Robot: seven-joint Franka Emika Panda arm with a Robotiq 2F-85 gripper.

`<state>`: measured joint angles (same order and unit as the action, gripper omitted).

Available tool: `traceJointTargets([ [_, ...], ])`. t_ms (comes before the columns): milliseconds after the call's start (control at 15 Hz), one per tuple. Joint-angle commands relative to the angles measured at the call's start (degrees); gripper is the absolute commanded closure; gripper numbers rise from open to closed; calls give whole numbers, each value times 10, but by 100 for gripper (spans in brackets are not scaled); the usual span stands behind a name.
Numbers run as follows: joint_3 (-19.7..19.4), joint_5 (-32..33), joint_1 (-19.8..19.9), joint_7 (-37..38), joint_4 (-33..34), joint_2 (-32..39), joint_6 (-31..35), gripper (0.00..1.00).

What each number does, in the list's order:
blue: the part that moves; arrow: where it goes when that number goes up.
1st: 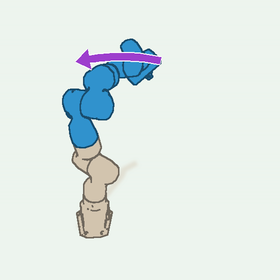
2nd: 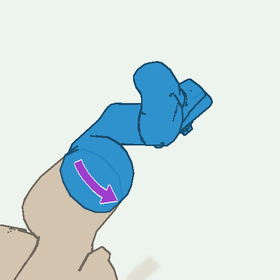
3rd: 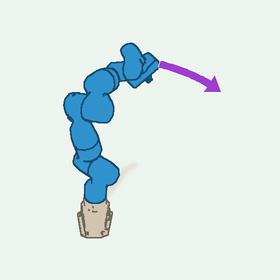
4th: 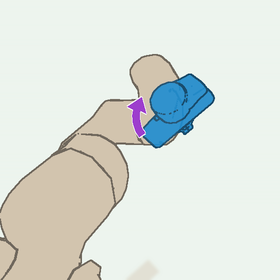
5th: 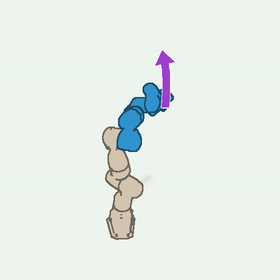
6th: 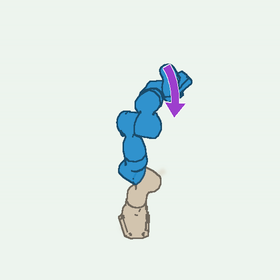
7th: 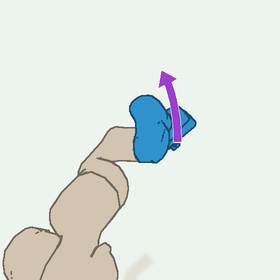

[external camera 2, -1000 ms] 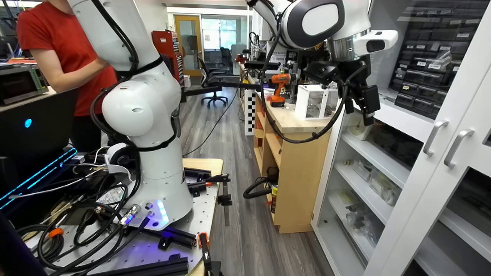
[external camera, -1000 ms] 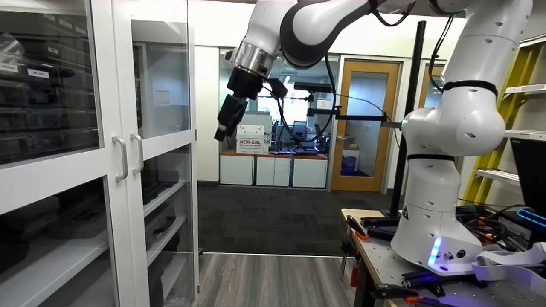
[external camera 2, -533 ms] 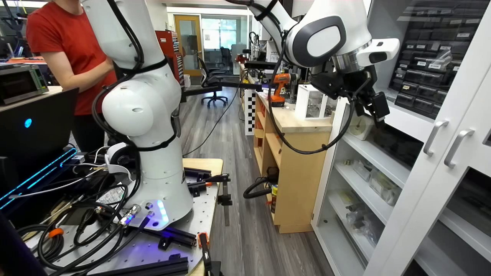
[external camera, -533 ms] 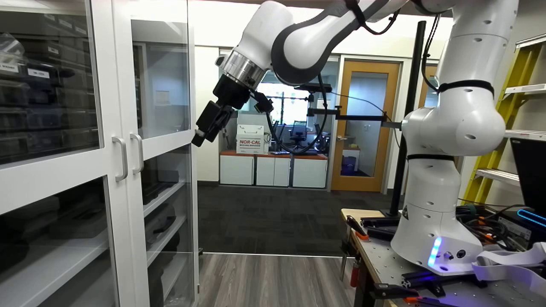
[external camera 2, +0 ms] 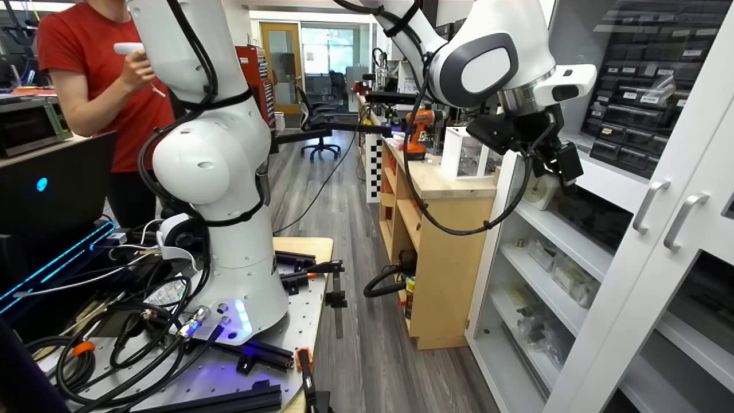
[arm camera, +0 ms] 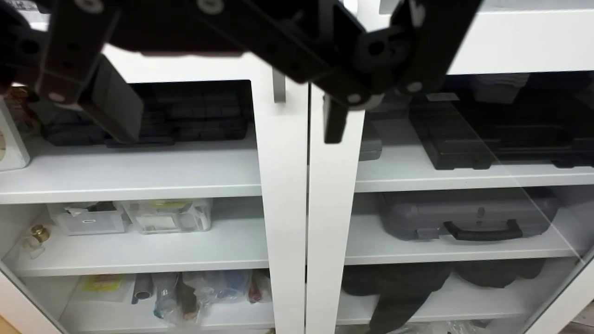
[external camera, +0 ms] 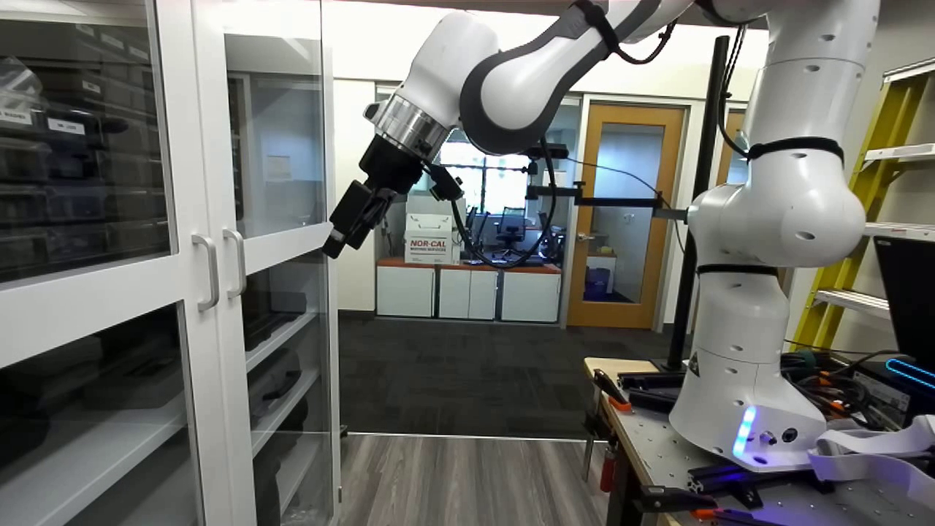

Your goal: Open the left cabinet door

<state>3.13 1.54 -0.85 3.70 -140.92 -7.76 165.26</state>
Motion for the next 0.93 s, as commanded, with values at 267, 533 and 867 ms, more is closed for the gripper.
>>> traceJointTargets([
  [267, 3, 18, 3, 12, 15, 23, 8, 0],
  [533, 3, 19, -2, 2, 36, 43, 14, 0],
  [867, 0, 22, -5, -5, 76, 82, 31, 0],
])
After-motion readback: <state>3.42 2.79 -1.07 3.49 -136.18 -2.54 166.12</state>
